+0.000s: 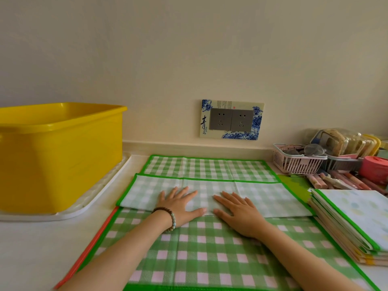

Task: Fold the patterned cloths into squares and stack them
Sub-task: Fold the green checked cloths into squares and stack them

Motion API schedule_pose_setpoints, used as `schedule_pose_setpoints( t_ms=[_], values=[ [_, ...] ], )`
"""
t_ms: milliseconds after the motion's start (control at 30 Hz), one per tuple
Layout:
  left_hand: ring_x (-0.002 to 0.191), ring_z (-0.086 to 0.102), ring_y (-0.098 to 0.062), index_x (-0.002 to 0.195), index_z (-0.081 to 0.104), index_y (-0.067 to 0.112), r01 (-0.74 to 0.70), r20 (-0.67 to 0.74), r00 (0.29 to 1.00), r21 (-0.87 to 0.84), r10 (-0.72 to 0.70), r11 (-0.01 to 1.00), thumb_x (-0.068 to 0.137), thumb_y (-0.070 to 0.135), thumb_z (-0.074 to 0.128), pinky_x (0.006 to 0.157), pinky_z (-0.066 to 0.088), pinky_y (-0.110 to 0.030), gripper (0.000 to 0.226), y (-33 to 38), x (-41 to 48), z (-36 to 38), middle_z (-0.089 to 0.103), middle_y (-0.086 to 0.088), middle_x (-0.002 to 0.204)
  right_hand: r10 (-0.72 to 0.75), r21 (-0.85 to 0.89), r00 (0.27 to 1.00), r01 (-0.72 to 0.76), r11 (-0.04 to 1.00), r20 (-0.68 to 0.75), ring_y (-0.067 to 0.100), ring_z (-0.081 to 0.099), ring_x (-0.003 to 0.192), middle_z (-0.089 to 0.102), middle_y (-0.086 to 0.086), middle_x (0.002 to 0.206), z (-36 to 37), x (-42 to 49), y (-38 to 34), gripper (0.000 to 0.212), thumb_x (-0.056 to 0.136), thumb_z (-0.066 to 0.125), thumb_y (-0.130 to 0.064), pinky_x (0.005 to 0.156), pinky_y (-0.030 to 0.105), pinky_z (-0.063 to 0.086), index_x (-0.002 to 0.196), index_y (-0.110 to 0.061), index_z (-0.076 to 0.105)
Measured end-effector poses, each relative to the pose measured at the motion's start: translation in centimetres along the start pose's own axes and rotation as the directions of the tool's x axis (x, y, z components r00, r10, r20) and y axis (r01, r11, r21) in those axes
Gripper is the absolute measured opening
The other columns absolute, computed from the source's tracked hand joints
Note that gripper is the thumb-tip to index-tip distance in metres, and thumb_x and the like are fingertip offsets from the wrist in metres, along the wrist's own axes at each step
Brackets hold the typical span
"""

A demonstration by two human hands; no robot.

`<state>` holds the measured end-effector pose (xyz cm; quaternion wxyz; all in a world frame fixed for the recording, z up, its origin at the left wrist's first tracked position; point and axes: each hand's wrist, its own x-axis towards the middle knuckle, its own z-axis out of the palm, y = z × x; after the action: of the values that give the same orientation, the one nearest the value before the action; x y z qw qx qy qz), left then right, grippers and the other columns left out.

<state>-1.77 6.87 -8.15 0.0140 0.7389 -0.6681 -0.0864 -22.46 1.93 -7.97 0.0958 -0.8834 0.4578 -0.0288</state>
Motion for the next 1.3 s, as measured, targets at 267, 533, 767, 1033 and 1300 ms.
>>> schedule_pose_setpoints(
  t_ms=[267, 533, 767, 1033, 1300],
  values=[
    [0.145, -0.009, -0.019, 0.145, -0.001, 0.048, 0.112, 0.024, 0.993, 0.041, -0.113, 0.993, 0.082, 0.077, 0.016, 0.113, -0.006, -0.054, 0.071, -5.7, -2.4, -0.8, -0.011, 0.012, 0.157, -0.016, -0.004, 1.000, 0.016, 1.000, 0.006, 0.013, -0.002, 0.146, 0.003, -0.012, 0.158, 0.0, 0.1, 0.3, 0.063, 0.088, 0.017, -0.068, 0.118, 0.040, -0.003, 0.146, -0.046, 0.006],
    [0.146, 0.001, -0.019, 0.148, 0.007, 0.038, 0.089, 0.095, 0.992, -0.107, -0.078, 0.990, 0.066, 0.089, 0.029, 0.118, 0.008, -0.044, 0.099, -6.3, -3.0, -2.7, -0.002, 0.009, 0.158, -0.009, 0.007, 1.000, 0.009, 1.000, 0.014, 0.013, -0.001, 0.146, 0.004, -0.012, 0.158, -0.2, 0.1, 0.1, 0.061, 0.091, 0.020, -0.066, 0.118, 0.041, -0.003, 0.147, -0.045, 0.008],
    [0.123, 0.044, -0.008, 0.125, 0.053, 0.037, -0.250, -0.121, 0.964, -0.096, 0.238, 0.964, 0.085, 0.056, 0.055, 0.104, 0.038, -0.028, 0.044, -2.9, -2.7, -3.1, 0.048, 0.013, 0.131, -0.026, 0.189, 0.998, 0.013, 0.982, 0.063, 0.014, 0.023, 0.142, 0.024, -0.011, 0.154, -2.2, -0.3, 0.6, 0.055, 0.092, 0.041, -0.057, 0.117, 0.036, 0.016, 0.143, -0.037, 0.032],
    [0.104, 0.059, -0.015, 0.121, 0.061, 0.021, -0.290, -0.132, 0.942, 0.137, 0.308, 0.947, 0.096, 0.032, 0.042, 0.089, 0.047, -0.030, 0.034, -1.9, -3.3, -3.7, 0.066, 0.002, 0.115, -0.066, 0.245, 0.996, 0.051, 0.968, 0.055, 0.006, 0.040, 0.131, 0.041, -0.018, 0.144, -3.1, -1.9, 1.9, 0.042, 0.089, 0.054, -0.047, 0.112, 0.027, 0.030, 0.130, -0.039, 0.049],
    [0.079, 0.057, -0.006, 0.104, 0.070, 0.020, -0.195, -0.085, 0.980, -0.185, 0.182, 0.963, 0.095, 0.035, 0.049, 0.078, 0.047, -0.023, 0.027, -2.4, -3.5, -5.8, 0.066, 0.008, 0.097, -0.050, 0.201, 0.997, 0.060, 0.978, -0.055, 0.006, 0.063, 0.089, 0.069, -0.010, 0.107, -5.0, -2.1, 1.9, 0.028, 0.096, 0.050, -0.033, 0.079, 0.016, 0.048, 0.113, -0.021, 0.068]
  ],
)
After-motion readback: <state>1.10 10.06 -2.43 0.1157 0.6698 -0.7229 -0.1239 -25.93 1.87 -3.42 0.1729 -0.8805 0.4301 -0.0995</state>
